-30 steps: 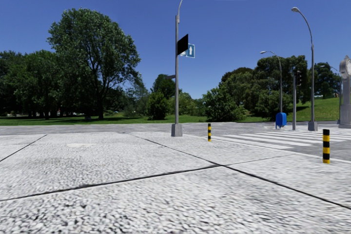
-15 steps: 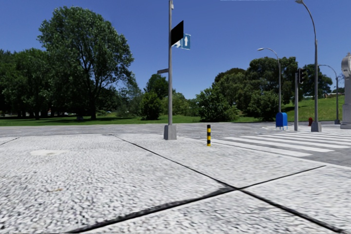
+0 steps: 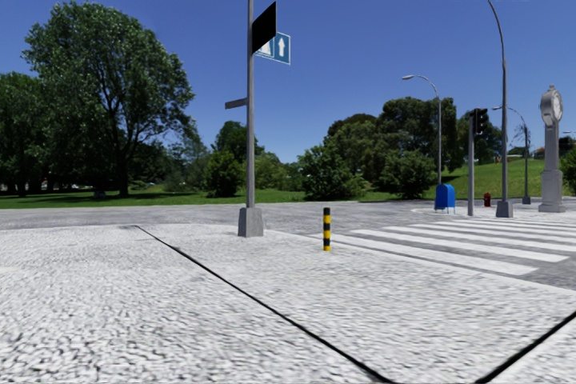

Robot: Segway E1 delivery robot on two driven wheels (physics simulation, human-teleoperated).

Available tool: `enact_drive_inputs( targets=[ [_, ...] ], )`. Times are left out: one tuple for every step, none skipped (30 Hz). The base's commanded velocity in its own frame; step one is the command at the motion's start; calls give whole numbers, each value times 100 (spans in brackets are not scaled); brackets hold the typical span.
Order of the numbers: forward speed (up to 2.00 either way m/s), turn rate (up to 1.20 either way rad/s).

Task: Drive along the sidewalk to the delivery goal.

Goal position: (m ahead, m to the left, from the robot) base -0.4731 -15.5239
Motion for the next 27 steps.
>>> enact_drive_inputs(
  targets=[
    [200,-49],
    [200,-49],
    [200,-51],
    [200,-53],
    [200,-53],
    [200,-54],
    [200,-55],
    [200,-56],
    [200,-56],
    [200,-57],
    [200,-58],
    [200,-58],
    [200,-60],
    [200,-61],
    [200,-62],
    [200,-62],
    [200,-62],
    [200,-62],
    [200,-63],
    [200,-63],
    [200,-63],
    [200,-63],
    [200,-63],
    [200,-63],
    [200,-63],
    [200,-63],
    [200,-63]
  ],
)
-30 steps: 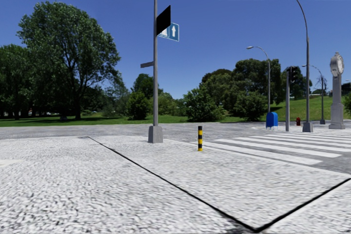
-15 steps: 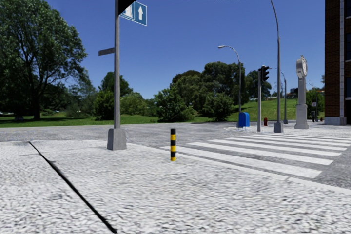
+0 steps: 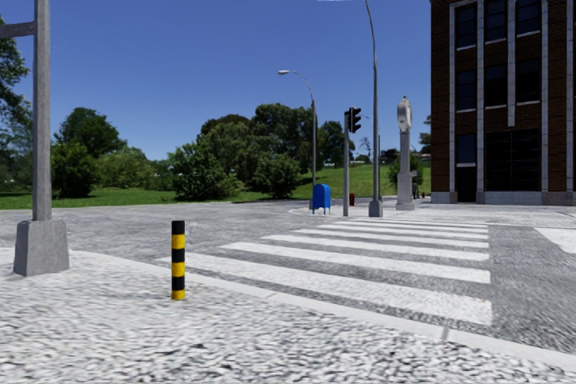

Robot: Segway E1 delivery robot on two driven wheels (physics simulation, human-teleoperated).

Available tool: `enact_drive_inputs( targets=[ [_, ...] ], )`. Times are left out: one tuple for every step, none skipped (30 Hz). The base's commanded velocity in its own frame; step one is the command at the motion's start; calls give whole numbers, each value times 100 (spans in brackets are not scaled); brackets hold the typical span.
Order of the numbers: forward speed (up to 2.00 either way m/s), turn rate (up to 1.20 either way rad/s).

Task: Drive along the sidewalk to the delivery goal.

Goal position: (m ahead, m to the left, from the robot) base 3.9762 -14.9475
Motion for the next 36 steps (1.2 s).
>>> enact_drive_inputs(
  targets=[
    [200,-63],
    [200,-58],
    [200,-58],
    [200,-31],
    [200,-11],
    [200,-4],
    [200,-4],
    [200,-3],
    [200,-2],
    [200,-2],
    [200,-2],
    [200,-2],
    [200,-4],
    [200,-19],
    [200,-19],
    [200,-28],
    [200,-40],
    [200,-49],
    [200,-49],
    [200,-52],
    [200,-52],
    [200,-52],
    [200,-52],
    [200,-53],
    [200,0],
    [200,0],
    [200,0],
    [200,0],
    [200,0],
    [200,0],
    [200,0],
    [200,0],
    [200,0],
    [200,0],
    [200,0],
    [200,0]
  ],
)
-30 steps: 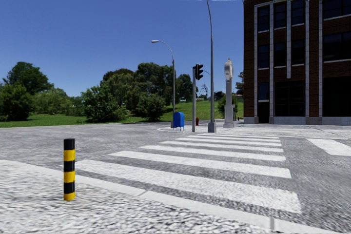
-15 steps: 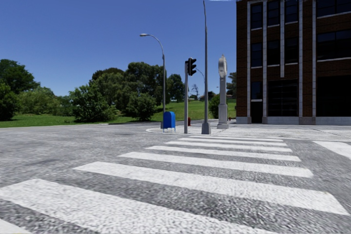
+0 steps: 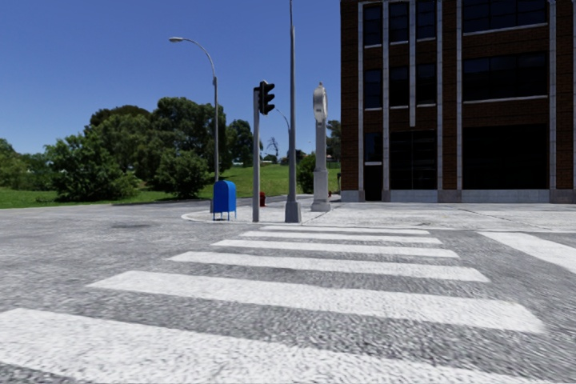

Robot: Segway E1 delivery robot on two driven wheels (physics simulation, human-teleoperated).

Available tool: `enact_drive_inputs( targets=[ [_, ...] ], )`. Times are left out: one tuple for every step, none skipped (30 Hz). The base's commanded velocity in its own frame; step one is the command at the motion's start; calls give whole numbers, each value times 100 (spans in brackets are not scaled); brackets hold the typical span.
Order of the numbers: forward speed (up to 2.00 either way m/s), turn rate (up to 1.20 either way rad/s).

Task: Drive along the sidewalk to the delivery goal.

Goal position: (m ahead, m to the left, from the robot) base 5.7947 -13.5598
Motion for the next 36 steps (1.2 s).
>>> enact_drive_inputs(
  targets=[
    [200,0],
    [200,0],
    [200,0],
    [200,0],
    [200,-3],
    [200,-11],
    [200,-16],
    [200,-16],
    [200,-24],
    [200,-30],
    [200,-40],
    [200,-40],
    [200,-43],
    [200,-44],
    [200,-44],
    [200,-44],
    [200,-44],
    [200,-44],
    [200,-44],
    [200,-44],
    [200,-44],
    [200,-44],
    [200,-44],
    [200,-44],
    [200,-44],
    [200,-44],
    [200,-44],
    [200,-34],
    [200,-9],
    [200,0],
    [200,0],
    [200,0],
    [200,0],
    [200,0],
    [200,0],
    [200,0]
  ],
)
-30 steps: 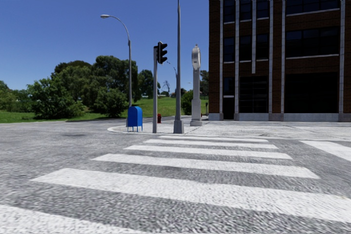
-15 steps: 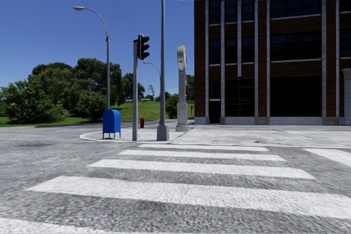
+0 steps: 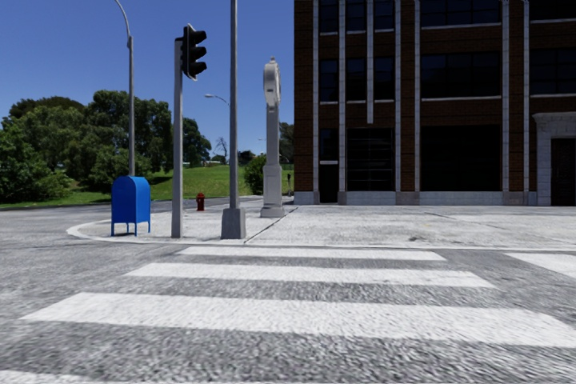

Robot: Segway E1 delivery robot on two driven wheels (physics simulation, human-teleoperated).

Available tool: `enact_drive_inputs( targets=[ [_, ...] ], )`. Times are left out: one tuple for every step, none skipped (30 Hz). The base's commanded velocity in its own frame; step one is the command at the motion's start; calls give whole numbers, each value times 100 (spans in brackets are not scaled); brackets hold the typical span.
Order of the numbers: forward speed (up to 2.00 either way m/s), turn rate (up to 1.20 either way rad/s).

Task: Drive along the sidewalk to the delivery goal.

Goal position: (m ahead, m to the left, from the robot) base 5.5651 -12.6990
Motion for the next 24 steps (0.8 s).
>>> enact_drive_inputs(
  targets=[
    [200,0],
    [200,0],
    [200,0],
    [200,-4],
    [200,-8],
    [200,-12],
    [200,-12],
    [200,-17],
    [200,-21],
    [200,-24],
    [200,-24],
    [200,-27],
    [200,-28],
    [200,-28],
    [200,-29],
    [200,-29],
    [200,-29],
    [200,-29],
    [200,-29],
    [200,-29],
    [200,-29],
    [200,-29],
    [200,-29],
    [200,-29]
  ],
)
